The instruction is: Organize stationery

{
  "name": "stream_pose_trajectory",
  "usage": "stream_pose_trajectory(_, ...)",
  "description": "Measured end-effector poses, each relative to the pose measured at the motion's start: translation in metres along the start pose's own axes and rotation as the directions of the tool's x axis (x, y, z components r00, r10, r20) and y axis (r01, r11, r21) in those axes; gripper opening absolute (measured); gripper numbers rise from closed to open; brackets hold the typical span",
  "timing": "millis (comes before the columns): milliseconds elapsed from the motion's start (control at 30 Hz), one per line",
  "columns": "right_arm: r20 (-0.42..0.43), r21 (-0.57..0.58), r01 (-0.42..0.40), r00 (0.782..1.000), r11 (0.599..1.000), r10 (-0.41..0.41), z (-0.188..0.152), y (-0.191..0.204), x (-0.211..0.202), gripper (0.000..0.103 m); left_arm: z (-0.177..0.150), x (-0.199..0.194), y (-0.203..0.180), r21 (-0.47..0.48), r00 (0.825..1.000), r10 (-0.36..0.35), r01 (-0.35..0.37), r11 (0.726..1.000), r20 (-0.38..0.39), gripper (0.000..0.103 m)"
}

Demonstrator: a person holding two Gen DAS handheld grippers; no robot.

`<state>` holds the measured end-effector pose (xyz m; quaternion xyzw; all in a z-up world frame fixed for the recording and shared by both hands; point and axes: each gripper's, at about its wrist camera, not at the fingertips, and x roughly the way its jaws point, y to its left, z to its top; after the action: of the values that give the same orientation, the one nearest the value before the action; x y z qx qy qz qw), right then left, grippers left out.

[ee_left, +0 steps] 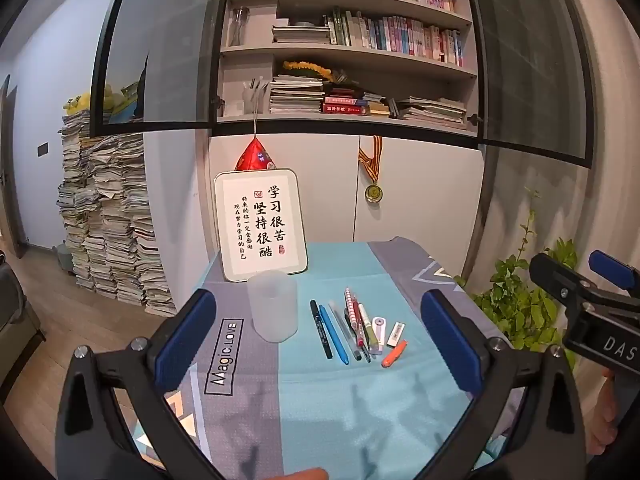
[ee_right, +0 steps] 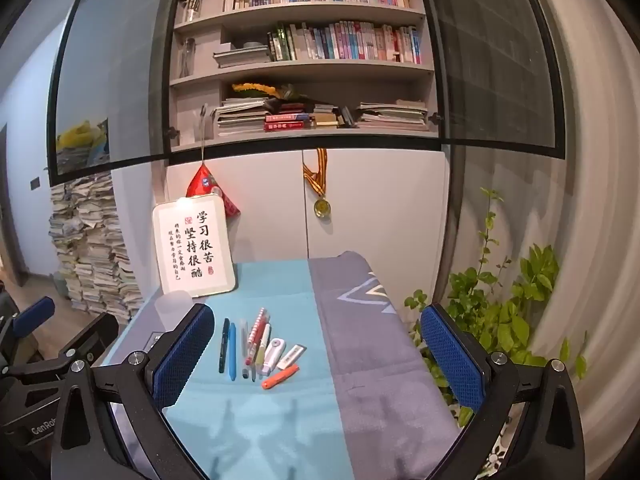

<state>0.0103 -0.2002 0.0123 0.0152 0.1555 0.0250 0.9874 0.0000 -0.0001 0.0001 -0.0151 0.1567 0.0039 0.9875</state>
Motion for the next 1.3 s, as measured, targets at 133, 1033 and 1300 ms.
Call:
stream_pose_trajectory(133,0.0,-0.001,0.002,1.0,1.0,-0.002,0.0,0.0,-0.001,0.103,0.0,0.001,0.002,-0.011,1.0,0.006,-0.006,1.0,0.0,0.102)
stream_pose_trajectory(1033,-0.021,0.0,-0.007,1.0,1.0,0.007,-0.001,0.003,0.01,0.103,0.0,0.01,0.005,-0.014,1.0,-0.009,0.009,1.0,-0.01,0.102)
stream_pose_trajectory(1300,-0.032,0.003,-0.005,0.999,1.0,0.005,0.0,0.004,0.014,0.103,-0.001,0.016,0.007,-0.027,1.0,-0.016,0.016,1.0,-0.025,0.102)
